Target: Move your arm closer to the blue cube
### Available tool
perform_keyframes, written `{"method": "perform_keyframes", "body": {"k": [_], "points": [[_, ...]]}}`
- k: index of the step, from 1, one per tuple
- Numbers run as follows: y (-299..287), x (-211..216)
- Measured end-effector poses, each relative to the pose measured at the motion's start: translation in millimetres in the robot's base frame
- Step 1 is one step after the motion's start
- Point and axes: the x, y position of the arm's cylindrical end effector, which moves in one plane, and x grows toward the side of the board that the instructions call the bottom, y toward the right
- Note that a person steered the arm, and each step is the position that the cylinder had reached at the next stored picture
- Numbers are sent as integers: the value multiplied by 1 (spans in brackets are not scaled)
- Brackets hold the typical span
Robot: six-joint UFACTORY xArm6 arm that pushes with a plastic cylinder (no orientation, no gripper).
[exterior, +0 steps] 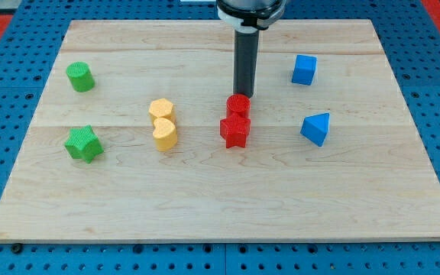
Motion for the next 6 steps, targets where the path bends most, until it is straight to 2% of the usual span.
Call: {"method": "perform_keyframes", "body": {"k": [2,3,4,6], "points": [[21,-94],[113,-111],[141,-100],[128,-31]]}}
